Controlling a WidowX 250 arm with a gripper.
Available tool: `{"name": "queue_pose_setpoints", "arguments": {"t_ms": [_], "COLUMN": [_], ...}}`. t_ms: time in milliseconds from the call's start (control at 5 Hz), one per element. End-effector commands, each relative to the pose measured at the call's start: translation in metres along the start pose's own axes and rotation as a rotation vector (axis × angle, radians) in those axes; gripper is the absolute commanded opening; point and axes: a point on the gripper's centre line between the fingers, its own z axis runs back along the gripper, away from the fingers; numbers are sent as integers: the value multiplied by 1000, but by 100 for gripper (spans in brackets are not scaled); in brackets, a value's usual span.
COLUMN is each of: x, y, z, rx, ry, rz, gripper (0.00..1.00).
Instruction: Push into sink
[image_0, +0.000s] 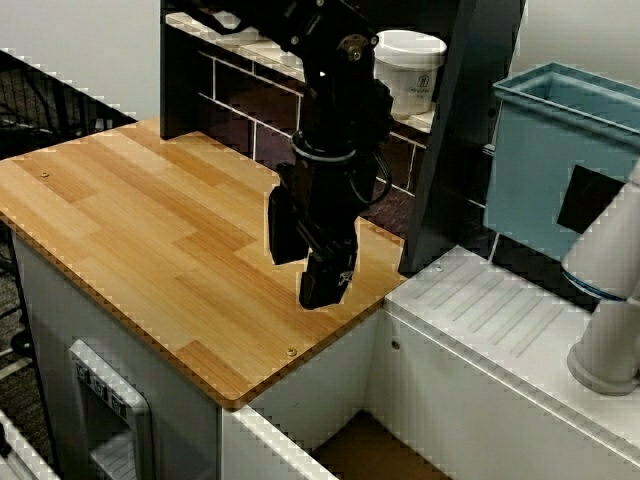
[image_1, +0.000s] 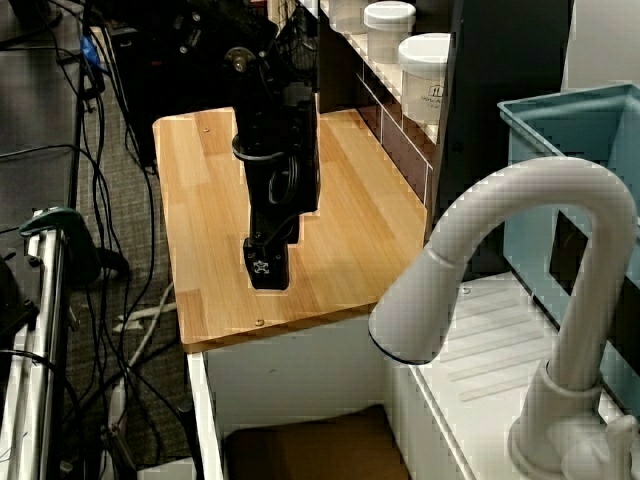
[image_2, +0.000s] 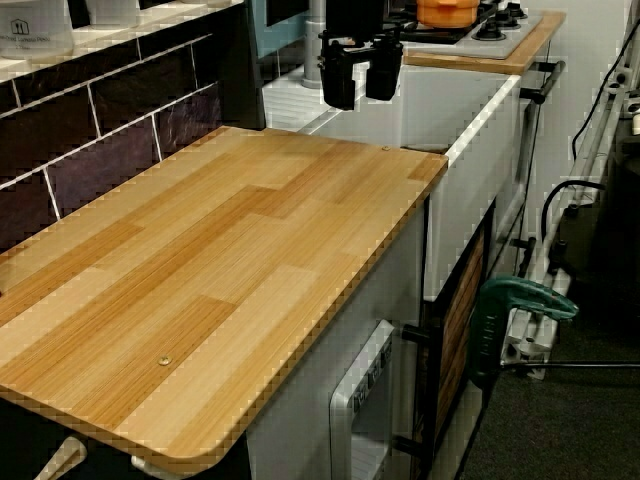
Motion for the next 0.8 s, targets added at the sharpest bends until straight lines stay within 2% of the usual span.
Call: {"name": "queue_pose_setpoints", "arguments": {"t_ms": [0, 200, 400, 600], "x": [-6, -13, -16, -16], "y": [-3, -8, -9, -9], "z": [15, 13, 16, 16], "rx": [10, 19, 41, 41], "ry": [-51, -57, -68, -68], "rz": [-26, -43, -41, -41], "gripper": [100, 100, 100, 100]}}
